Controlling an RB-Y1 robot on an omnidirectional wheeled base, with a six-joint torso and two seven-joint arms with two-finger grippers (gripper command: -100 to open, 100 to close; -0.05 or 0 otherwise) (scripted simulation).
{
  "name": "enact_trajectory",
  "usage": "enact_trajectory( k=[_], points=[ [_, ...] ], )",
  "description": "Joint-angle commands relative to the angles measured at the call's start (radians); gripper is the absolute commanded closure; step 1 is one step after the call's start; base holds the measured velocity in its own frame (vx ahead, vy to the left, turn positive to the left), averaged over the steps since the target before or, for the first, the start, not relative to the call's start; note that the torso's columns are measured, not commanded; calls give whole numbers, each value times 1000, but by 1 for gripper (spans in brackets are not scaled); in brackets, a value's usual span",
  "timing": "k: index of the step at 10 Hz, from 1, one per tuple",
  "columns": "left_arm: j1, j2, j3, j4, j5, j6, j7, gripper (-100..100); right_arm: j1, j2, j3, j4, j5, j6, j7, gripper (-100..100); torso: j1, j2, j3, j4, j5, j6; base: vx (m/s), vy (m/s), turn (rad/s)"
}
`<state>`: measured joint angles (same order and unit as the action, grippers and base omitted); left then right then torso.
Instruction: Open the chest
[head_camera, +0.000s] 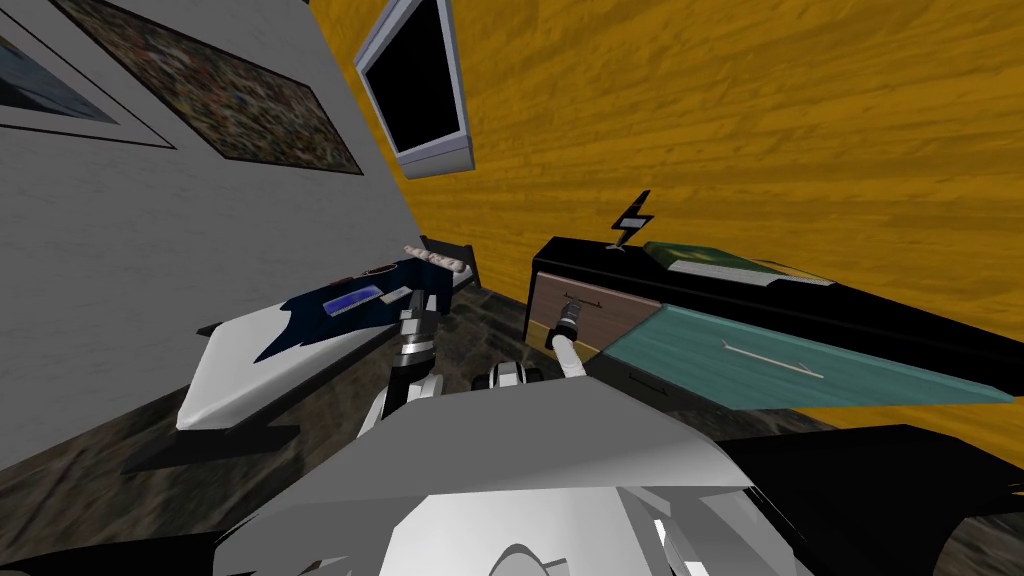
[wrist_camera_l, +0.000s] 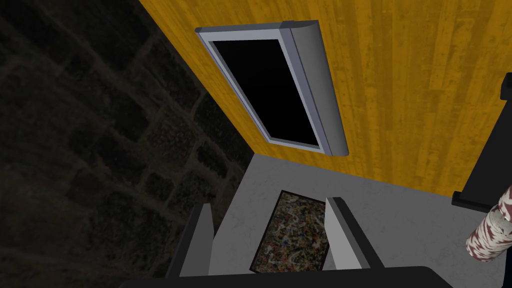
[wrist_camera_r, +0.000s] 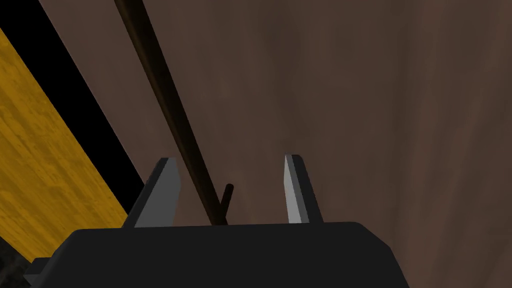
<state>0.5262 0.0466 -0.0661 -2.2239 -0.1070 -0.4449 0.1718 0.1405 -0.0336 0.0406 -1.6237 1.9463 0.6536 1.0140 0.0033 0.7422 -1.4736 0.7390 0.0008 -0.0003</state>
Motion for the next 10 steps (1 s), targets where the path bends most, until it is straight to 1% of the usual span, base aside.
enact_trajectory(
  k=[1, 2, 4, 5, 6, 8, 10],
  points=[
    [0, 0, 0, 0, 0, 0, 0, 0, -2, -8, 3, -2, 11, 16, -15, 100, -3, -4, -1, -7, -6, -1, -35, 22, 6],
    [0, 0, 0, 0, 0, 0, 0, 0, 2, 6, 5, -11, 5, 4, 6, 100, -7, -9, -5, -5, -4, 0, -109, 40, -48],
    [0, 0, 0, 0, 0, 0, 0, 0, 4, 21, 5, -21, -3, -12, 31, 100, -5, -3, -1, -4, -4, 1, -163, 109, -48],
    [0, 0, 0, 0, 0, 0, 0, 0, -2, 16, 4, -25, 0, -7, 25, 100, -4, -4, -2, -4, -4, 1, -82, 71, -13],
    [0, 0, 0, 0, 0, 0, 0, 0, 6, 25, 10, -29, 1, -11, 34, 100, -7, -9, -5, -2, -2, 1, -101, 79, -16],
    [0, 0, 0, 0, 0, 0, 0, 0, 11, 32, 15, -34, 3, -12, 39, 100, -4, -5, -2, -3, -3, -1, -154, 104, -19],
    [0, 0, 0, 0, 0, 0, 0, 0, 18, 41, 22, -41, 6, -13, 46, 100, -5, -4, -2, -3, -3, 0, -198, 115, -9]
  ],
)
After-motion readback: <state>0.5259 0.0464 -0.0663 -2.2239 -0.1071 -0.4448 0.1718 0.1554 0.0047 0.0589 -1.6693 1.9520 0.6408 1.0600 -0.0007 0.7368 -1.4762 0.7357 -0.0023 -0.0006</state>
